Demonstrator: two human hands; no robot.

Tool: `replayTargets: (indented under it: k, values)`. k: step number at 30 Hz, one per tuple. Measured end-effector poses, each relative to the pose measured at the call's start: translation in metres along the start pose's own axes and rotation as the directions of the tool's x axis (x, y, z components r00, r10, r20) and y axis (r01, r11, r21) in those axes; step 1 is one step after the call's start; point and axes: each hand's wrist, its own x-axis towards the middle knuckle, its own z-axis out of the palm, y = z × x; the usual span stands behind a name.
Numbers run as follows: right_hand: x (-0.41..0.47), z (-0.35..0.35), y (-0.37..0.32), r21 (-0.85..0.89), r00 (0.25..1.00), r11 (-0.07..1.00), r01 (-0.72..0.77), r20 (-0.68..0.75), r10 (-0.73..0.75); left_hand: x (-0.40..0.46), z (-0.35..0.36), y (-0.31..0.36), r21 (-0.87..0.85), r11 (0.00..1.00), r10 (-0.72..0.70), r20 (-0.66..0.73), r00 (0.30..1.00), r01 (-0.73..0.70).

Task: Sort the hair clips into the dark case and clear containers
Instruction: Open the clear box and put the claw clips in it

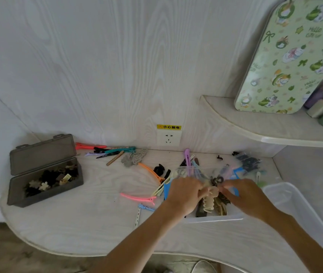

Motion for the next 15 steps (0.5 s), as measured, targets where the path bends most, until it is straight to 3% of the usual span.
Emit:
replayTargets:
  k: [4, 8, 10, 15]
  values:
    - [0.036, -0.013, -0.025, 0.163, 0.991, 0.987, -0.018, -0.125, 0.039, -0.005, -0.025, -0.047, -0.13, 0.987, -0.129, -0.247, 0.96, 0.099]
    - [0.078, -0.012, -0.078, 0.229, 0.992, 0.967, 0.114, -0.083, -0.097, -0.011, -0.038, -0.109, -0.251, 0.906, -0.416, -0.385, 0.824, 0.341]
    - [0.103, 0.001, -0.107, 0.225, 0.985, 0.959, 0.174, -0.023, -0.174, -0.016, -0.032, -0.141, -0.25, 0.869, -0.494, -0.37, 0.787, 0.427]
    - [0.171, 0.066, -0.166, -0.06, 0.933, 0.961, 0.268, 0.265, -0.244, -0.034, -0.01, -0.209, -0.024, 0.871, -0.487, -0.179, 0.855, 0.491]
